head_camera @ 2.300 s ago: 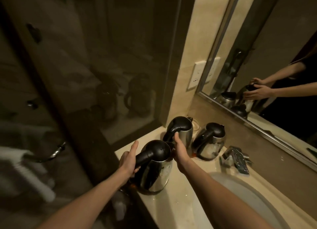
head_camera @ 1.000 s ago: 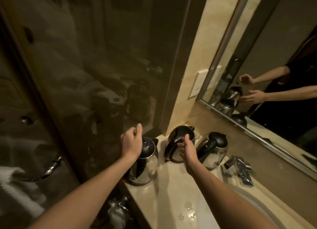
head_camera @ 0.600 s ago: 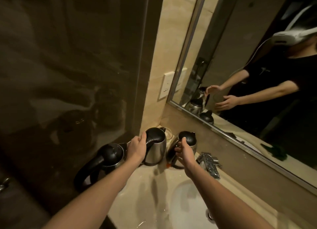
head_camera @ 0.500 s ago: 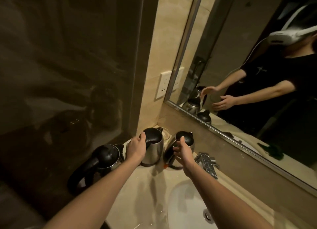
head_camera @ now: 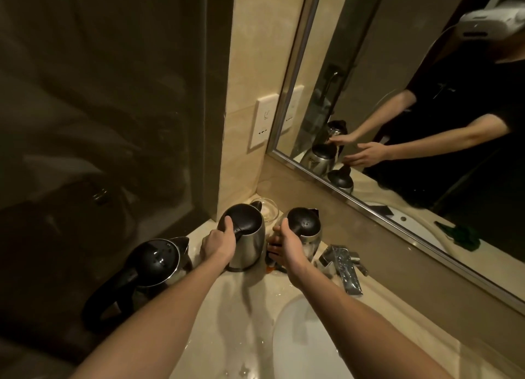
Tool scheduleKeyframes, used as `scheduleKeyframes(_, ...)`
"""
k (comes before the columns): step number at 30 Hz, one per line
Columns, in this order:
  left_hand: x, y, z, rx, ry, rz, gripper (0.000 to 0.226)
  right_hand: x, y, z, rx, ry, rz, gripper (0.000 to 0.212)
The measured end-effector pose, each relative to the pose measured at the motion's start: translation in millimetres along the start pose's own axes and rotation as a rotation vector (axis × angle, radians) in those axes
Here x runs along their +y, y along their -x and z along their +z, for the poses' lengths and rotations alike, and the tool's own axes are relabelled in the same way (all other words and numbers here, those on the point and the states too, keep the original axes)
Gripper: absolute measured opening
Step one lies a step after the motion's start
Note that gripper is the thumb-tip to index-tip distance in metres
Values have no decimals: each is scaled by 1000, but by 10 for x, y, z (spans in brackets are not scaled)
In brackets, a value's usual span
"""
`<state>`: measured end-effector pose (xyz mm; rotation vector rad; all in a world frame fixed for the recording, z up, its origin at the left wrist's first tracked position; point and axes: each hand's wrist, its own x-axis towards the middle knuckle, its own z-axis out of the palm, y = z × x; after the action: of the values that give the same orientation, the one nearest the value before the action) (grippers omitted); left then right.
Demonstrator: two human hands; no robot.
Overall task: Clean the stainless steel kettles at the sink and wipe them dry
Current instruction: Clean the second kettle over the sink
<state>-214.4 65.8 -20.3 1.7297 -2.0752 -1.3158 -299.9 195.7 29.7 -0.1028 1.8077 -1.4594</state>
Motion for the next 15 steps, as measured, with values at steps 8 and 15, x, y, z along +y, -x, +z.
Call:
scheduleKeyframes(8, -253, 48, 126, -44, 244, -41, 80, 39, 6, 29, -26, 37, -12, 54)
scheduleKeyframes(15, -334, 255, -25, 53, 267, 19, 85, 49, 176, -68, -11, 54, -8, 52)
